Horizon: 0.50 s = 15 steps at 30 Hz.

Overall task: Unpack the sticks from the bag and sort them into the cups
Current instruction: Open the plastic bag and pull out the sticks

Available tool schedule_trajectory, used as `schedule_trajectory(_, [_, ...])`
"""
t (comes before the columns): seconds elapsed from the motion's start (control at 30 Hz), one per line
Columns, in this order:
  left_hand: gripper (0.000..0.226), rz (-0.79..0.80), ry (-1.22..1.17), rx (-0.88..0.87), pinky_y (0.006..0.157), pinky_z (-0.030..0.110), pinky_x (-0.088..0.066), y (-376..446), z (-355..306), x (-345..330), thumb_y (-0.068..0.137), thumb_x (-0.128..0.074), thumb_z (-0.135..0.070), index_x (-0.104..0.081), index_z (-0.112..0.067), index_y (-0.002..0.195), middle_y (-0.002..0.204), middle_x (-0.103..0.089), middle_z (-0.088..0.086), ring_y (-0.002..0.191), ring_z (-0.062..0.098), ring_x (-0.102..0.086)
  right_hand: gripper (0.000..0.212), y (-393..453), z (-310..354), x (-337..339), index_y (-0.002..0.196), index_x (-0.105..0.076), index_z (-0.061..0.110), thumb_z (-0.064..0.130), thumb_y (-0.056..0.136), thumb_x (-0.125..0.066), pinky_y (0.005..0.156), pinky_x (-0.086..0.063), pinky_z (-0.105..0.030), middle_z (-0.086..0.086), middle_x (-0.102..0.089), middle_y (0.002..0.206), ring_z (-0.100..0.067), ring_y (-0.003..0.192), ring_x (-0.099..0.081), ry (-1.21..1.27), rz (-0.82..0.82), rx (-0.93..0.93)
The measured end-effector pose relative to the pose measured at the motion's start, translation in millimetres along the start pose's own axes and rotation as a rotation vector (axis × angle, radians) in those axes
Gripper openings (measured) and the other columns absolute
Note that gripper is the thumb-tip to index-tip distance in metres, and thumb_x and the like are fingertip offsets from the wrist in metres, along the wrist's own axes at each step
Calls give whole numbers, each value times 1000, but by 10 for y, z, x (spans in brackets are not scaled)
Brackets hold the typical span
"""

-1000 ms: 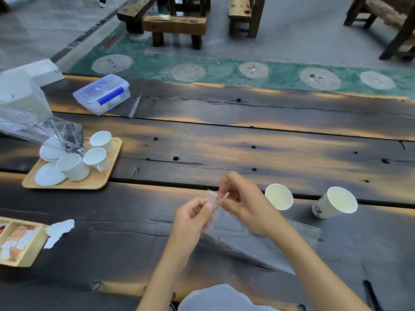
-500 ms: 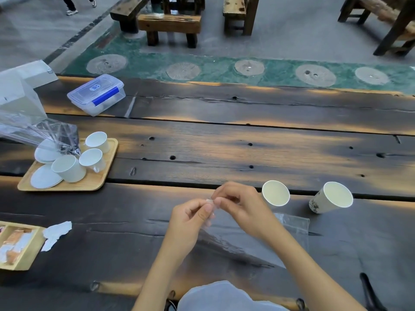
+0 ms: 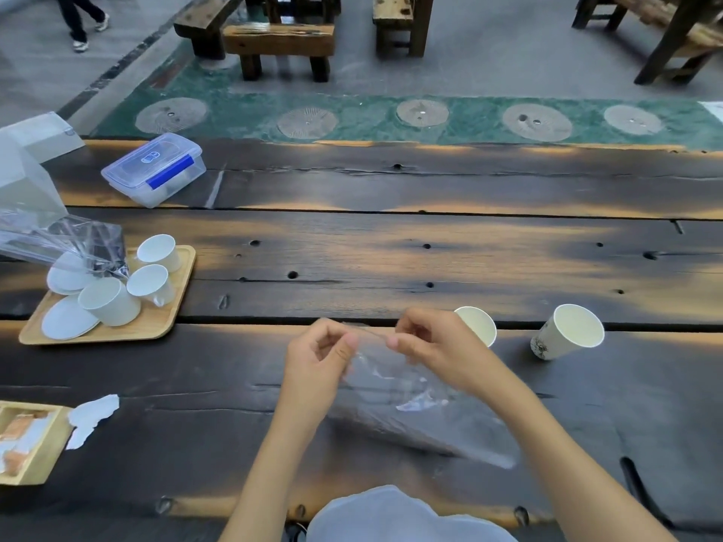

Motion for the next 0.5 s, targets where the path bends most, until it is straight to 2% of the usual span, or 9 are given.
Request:
schedule_trajectory(0.03, [16, -27, -15, 7, 51, 18, -43, 6, 13, 33, 93, -61, -5, -61, 9, 84, 60, -54, 7, 53, 9, -50, 24, -51, -143, 80, 77, -63, 19, 40, 80, -75, 60, -47, -29, 7, -64, 66, -7, 59, -56, -43, 35, -56])
schedule_trajectory(0.1, [17, -77, -42, 40, 53, 18, -45, 24, 64, 89, 96, -58, -4, -58, 9, 86, 65, -55, 12, 54, 11, -51, 28, -192, -491, 273, 78, -63, 23, 45, 71, -79, 61, -52, -35, 5, -66, 73, -12, 65, -58, -114, 67, -198])
schedule_trajectory(0.17, [18, -124, -77, 70, 54, 20, -47, 41, 109, 125, 97, -55, -7, -57, 8, 87, 69, -57, 12, 55, 13, -52, 29, -367, -756, 446, 78, -63, 20, 40, 69, -81, 61, -49, -35, 0, -64, 72, -13, 63, -55, -63, 26, -308])
schedule_trajectory(0.2, [18, -145, -111, 87, 55, 20, -48, 47, 135, 130, 98, -54, -9, -56, 5, 87, 70, -58, 11, 55, 13, -52, 27, -447, -843, 488, 80, -64, 16, 34, 70, -82, 63, -47, -34, 1, -62, 69, -12, 63, -53, 48, -13, -339])
schedule_trajectory(0.3, [14, -203, -211, 153, 58, 23, -48, 57, 223, 114, 99, -52, -10, -56, 0, 90, 63, -60, 1, 54, 11, -53, 27, -625, -984, 423, 95, -68, 3, 11, 72, -80, 78, -52, -38, -2, -72, 76, -14, 71, -67, 507, -144, -363])
schedule_trajectory(0.37, [10, -241, -201, 183, 62, 27, -46, 43, 234, 117, 99, -54, -9, -57, -4, 91, 61, -60, -1, 54, 10, -54, 31, -687, -1039, 305, 100, -65, -6, 0, 73, -79, 80, -52, -39, -11, -72, 82, -21, 74, -69, 662, -195, -354])
schedule_trajectory(0.4, [3, -235, -174, 186, 65, 28, -46, 43, 215, 123, 97, -57, -9, -59, -7, 95, 67, -63, -1, 56, 9, -56, 27, -706, -1052, 250, 99, -65, -7, -4, 76, -77, 79, -53, -38, -14, -71, 83, -24, 75, -67, 696, -215, -344])
schedule_trajectory(0.43, [11, -212, -124, 188, 67, 25, -47, 41, 180, 124, 94, -61, -8, -60, -13, 104, 77, -66, -2, 61, 6, -59, 21, -714, -1059, 214, 98, -65, -8, -5, 79, -74, 77, -53, -36, -15, -70, 82, -25, 75, -64, 715, -238, -334])
schedule_trajectory(0.5, [42, -124, 61, 138, 70, 15, -48, 48, 120, 141, 87, -69, -7, -58, -32, 120, 98, -68, -13, 78, -3, -62, 13, -713, -1050, 185, 91, -61, -12, -5, 84, -68, 72, -51, -33, -14, -65, 73, -25, 70, -58, 712, -290, -309])
Point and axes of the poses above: each hand's wrist, its own y-axis towards the middle knuckle, its own x-axis out of the back of the hand, z = x × y, the point moved 5 cm from there along y, towards the middle knuckle
